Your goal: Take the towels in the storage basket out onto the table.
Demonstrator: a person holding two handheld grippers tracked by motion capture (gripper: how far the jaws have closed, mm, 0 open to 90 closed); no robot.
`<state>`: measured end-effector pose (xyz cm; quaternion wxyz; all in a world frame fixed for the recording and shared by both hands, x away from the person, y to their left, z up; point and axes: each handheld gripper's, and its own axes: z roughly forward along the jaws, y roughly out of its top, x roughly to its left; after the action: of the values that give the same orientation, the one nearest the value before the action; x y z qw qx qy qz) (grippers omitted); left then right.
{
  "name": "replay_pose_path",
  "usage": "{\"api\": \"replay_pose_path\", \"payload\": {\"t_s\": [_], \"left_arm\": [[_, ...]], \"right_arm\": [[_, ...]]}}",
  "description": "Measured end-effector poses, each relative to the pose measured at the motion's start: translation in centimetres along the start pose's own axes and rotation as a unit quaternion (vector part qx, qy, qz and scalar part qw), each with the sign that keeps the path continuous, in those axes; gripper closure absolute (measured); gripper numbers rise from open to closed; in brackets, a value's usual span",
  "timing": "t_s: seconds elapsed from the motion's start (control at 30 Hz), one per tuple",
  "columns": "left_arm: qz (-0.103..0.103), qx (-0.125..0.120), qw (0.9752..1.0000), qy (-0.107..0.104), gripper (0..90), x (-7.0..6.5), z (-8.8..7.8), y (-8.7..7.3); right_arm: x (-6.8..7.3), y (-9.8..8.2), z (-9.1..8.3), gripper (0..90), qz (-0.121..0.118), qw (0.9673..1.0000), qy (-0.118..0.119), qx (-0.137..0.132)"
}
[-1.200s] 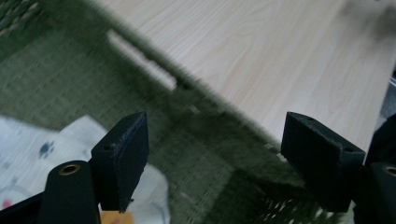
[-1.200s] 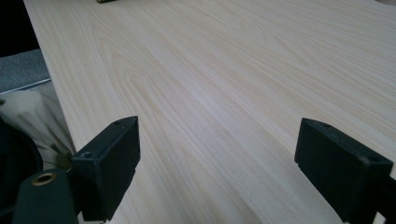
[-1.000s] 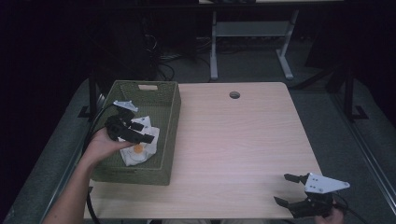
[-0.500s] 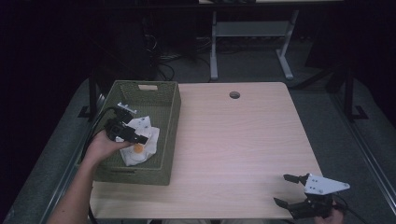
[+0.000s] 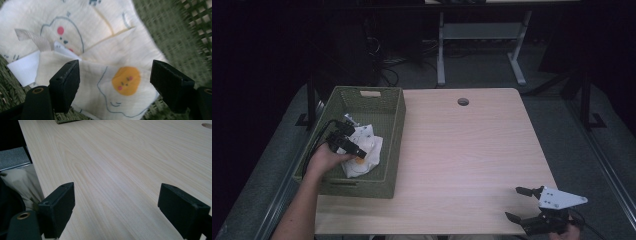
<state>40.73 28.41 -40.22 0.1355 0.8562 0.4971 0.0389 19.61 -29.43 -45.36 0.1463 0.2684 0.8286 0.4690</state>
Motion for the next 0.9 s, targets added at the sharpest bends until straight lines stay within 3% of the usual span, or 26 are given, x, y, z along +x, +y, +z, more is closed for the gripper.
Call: {"api": "replay_pose_path", "payload": {"t_s": [0.03, 0.1, 0.17, 0.27, 0.4, 0.67, 0.7, 0.9], "left_arm": [[0.000, 0.000, 1.0000, 0.000, 24.7, 0.0, 0.0, 0.0], [-0.011, 0.032, 0.9994, -0.002, 24.8, 0.1, 0.9, 0.2], [-0.006, 0.044, 0.9988, 0.018, 24.8, 0.0, 1.5, 0.4], [-0.009, 0.066, 0.9976, 0.018, 24.9, -0.1, 2.5, 0.6], [-0.011, 0.093, 0.9947, 0.042, 26.5, -0.6, 3.1, 1.2], [-0.019, 0.095, 0.9938, 0.054, 38.8, -0.6, 2.9, 1.5], [-0.022, 0.094, 0.9939, 0.054, 48.4, -0.5, 2.9, 1.5], [-0.020, 0.095, 0.9937, 0.055, 53.3, -0.6, 2.9, 1.5]], "right_arm": [[0.0, 0.0, 0.0, 13.8, 0.000, 1.0000, 0.000, 0.000], [0.0, 0.0, 0.0, 13.8, 0.000, 1.0000, 0.000, 0.000], [0.0, 0.0, 0.0, 13.8, -0.001, 1.0000, 0.001, 0.000], [0.0, 0.0, 0.0, 13.8, 0.000, 1.0000, 0.001, 0.001], [0.0, 0.0, -0.1, 13.8, 0.001, 1.0000, 0.001, -0.002], [0.1, 0.0, -0.2, 13.8, 0.001, 1.0000, 0.000, 0.001], [0.1, 0.0, -0.2, 13.8, 0.000, 1.0000, 0.000, 0.001], [0.0, 0.0, -0.2, 13.8, -0.002, 1.0000, -0.001, -0.002]]}}
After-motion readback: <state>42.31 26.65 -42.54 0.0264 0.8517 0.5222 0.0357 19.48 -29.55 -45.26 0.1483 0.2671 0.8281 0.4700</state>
